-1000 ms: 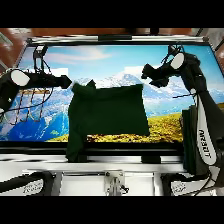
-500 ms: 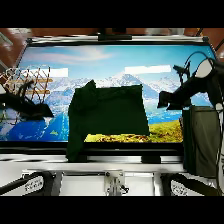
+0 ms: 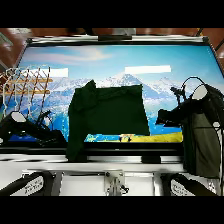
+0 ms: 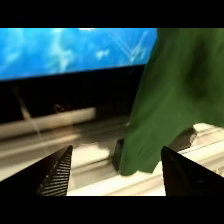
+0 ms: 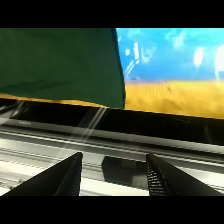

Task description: Fold the shirts.

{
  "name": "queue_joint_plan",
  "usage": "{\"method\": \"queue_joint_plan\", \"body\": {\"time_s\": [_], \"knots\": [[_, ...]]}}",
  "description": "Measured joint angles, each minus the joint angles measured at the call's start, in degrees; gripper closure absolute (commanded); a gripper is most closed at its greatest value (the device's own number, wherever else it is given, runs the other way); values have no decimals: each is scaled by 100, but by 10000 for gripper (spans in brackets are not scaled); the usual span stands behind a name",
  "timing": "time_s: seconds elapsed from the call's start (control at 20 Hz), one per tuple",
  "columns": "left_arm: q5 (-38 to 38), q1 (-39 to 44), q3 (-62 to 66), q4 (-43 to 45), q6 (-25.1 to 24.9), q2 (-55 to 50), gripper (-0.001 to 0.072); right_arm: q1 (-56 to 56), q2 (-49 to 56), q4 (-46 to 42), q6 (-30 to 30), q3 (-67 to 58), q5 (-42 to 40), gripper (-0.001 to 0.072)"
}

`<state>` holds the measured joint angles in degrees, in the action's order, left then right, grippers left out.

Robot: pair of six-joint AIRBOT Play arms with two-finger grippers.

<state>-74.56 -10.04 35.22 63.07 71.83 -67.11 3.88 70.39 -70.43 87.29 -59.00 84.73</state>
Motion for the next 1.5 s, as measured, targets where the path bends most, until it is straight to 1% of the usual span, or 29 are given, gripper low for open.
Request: {"method": "queue_joint_plan", "body": {"time_s": [0.05,0.2,0.3,0.35,0.4,0.5,0.55,0.7,0.8,0.95,1.1,1.2,1.35,1.4,1.45,1.5], "knots": [[151,116,-52,-35,-9,-96,106,87,48,111,7,24,-28,57],[385,378,-111,-455,-9,-389,110,168,223,354,122,68,-177,51],[352,514,-149,-745,-50,-614,140,184,389,474,212,83,-225,51],[271,588,-162,-789,-90,-710,276,188,490,511,254,85,-273,51],[251,640,-170,-778,-125,-793,354,192,586,579,278,90,-273,51],[321,737,-181,-743,-179,-905,634,192,769,715,315,133,-337,51],[367,752,-179,-741,-203,-933,673,192,848,800,348,175,-393,51],[483,756,-46,-837,-221,-986,673,192,1051,946,352,374,-544,52],[844,721,131,-868,-269,-962,673,192,1123,918,356,518,-634,52],[1021,688,407,-756,-341,-970,673,94,1178,898,345,717,-890,52],[938,675,599,-675,-367,-966,674,7,1257,925,291,807,-1187,54],[774,678,682,-682,-374,-942,674,-28,1346,1106,262,828,-1250,56],[627,678,835,-599,-382,-874,674,-155,1486,1287,205,837,-1344,147],[599,678,901,-586,-385,-859,674,-260,1523,1294,170,844,-1412,424],[555,678,979,-564,-387,-850,674,-365,1569,1292,127,848,-1519,587],[518,678,1088,-533,-387,-844,674,-459,1600,1292,98,859,-1574,641]]}}
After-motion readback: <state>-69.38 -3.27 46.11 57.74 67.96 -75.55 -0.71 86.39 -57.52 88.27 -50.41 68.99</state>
